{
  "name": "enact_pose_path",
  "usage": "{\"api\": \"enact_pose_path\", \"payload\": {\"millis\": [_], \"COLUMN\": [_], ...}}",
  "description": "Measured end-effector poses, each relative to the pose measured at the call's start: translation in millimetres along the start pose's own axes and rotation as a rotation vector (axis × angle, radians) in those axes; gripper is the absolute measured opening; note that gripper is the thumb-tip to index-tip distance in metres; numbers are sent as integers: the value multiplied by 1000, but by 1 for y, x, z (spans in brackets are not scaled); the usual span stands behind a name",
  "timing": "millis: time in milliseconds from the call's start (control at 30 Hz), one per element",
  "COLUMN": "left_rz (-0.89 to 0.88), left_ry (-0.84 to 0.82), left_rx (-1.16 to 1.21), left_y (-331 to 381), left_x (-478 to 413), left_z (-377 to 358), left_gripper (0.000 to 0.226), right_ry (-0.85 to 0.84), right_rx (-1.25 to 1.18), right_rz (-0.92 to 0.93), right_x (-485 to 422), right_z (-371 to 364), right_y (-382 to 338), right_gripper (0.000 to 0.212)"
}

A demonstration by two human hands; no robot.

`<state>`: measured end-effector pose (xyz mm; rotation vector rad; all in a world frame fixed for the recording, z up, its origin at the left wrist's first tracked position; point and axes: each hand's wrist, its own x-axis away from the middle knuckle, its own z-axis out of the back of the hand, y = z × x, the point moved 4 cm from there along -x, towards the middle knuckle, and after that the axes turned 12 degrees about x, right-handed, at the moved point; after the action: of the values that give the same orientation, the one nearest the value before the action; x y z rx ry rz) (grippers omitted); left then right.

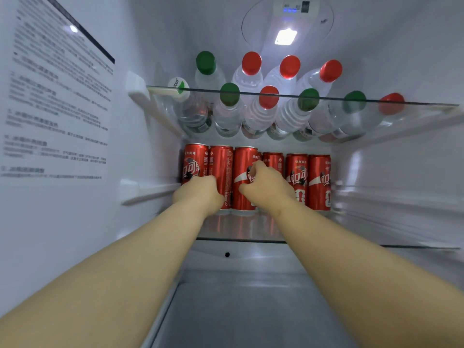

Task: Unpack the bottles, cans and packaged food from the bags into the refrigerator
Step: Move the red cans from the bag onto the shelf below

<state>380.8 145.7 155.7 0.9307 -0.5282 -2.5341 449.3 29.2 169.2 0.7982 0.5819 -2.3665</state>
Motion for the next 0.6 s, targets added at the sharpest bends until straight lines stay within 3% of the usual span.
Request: {"api": "enact_pose_path", "payload": {"millis": [100,333,500,600], "left_rz": [-20,-124,-275,-299], "left_ry": [71,296,410,379], "left_rx": [44,359,371,363], "left_y": [6,20,24,20], "left_x": [15,65,121,159], "left_z": [7,26,33,26], "left_gripper": [24,8,7,6], "right_ry": [10,218,321,326], "right_rx": [-5,-86,-276,-348], "right_rz": [4,69,119,146], "right_x": [16,69,126,165], "right_z": [10,46,65,58], "right_y": [-1,3,6,12], "right_gripper": [32,21,19,19]}}
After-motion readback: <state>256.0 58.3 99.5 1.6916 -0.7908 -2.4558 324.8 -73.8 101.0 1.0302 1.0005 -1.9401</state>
